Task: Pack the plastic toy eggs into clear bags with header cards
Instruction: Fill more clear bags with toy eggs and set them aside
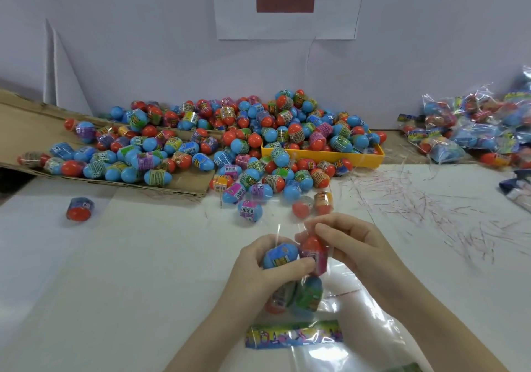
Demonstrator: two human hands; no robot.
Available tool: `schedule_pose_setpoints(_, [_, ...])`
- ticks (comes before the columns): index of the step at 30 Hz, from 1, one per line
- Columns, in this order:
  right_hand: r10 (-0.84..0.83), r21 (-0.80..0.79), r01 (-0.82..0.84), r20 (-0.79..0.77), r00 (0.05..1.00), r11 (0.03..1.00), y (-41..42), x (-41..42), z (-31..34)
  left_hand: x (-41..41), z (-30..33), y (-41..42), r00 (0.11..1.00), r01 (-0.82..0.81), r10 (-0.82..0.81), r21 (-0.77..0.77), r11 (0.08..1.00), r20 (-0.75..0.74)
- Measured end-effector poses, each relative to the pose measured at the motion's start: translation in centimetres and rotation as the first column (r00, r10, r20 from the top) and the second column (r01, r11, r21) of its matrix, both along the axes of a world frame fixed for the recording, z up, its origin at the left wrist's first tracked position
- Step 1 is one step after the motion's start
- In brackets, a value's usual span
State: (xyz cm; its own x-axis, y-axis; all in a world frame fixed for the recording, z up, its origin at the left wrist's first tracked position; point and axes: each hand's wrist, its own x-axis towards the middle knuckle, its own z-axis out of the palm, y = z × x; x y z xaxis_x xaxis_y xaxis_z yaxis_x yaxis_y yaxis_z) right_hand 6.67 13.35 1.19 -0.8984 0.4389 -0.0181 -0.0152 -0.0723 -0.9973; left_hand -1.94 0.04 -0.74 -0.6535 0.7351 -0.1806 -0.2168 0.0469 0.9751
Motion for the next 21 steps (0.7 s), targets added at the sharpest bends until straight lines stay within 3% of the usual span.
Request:
schedule_pose_setpoints(4, [-0.042,0.042,0.042,0.004,0.999,0.998,-0.3,-0.2,0.1,0.1,0.3,0.0,0.997,-0.009,0.006,0.036,0.999,0.076])
schedule_pose_setpoints(10, [-0.058,0.020,0.058,0.028,0.998,0.998,0.1,0.3,0.3,-0.3,0.5,0.2,0.979,-0.171,0.179,0.082,0.982,-0.102])
schedule_pose_setpoints(13, [-0.026,-0.069,0.027,0.012,1.000,0.997,0.3,0.6,0.3,-0.7,0.2,0.0,0.952,-0.249,0.263,0.103,0.963,-0.155])
schedule_pose_setpoints(17, [0.040,-0.156,-0.040,-0.005,0.999,0.987,0.7,1.0,0.4,-0.7,0.1,-0.1,0.942,-0.279,0.297,0.125,0.952,-0.156])
schedule_pose_setpoints(21, [-0.010,-0.160,0.014,0.023,1.000,0.987,0.9,1.0,0.0,-0.8,0.3,-0.2,0.936,-0.305,0.326,0.156,0.939,-0.131])
